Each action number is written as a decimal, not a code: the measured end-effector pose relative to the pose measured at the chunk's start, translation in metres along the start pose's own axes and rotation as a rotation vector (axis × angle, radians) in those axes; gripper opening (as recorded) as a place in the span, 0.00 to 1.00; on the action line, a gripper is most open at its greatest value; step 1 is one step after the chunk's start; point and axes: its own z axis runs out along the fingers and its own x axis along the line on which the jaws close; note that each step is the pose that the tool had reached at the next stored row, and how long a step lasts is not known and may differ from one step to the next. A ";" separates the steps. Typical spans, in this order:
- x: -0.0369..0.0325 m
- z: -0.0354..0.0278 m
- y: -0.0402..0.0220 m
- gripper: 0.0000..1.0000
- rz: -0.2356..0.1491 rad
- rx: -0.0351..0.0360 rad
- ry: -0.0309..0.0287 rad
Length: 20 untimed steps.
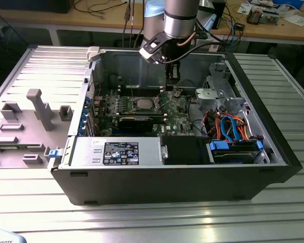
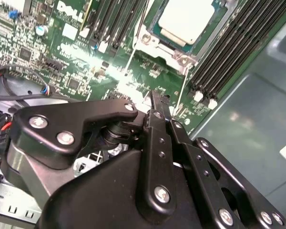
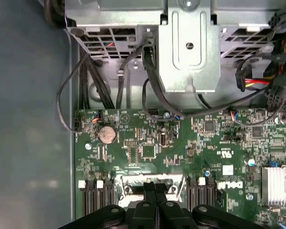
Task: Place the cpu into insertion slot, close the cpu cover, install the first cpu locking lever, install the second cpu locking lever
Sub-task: 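Close the cpu cover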
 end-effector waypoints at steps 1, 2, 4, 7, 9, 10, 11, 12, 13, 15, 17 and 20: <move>0.0001 0.0001 0.0040 0.11 0.000 0.0019 -0.0001; 0.0002 0.0003 0.0064 0.11 0.000 0.0023 -0.0013; 0.0002 0.0005 0.0086 0.11 0.000 0.0024 -0.0044; 0.0004 0.0007 0.0129 0.11 0.000 0.0023 -0.0102; 0.0006 0.0009 0.0154 0.11 0.000 0.0024 -0.0125; 0.0007 0.0011 0.0165 0.11 0.000 0.0023 -0.0133; 0.0006 0.0015 0.0185 0.11 0.000 0.0023 -0.0138; 0.0007 0.0018 0.0203 0.11 0.000 0.0024 -0.0143; 0.0008 0.0024 0.0234 0.11 0.000 0.0027 -0.0150; 0.0009 0.0041 0.0289 0.11 0.000 0.0046 -0.0164; 0.0009 0.0058 0.0309 0.11 0.000 0.0072 -0.0168; 0.0010 0.0109 0.0319 0.11 0.000 0.0135 -0.0170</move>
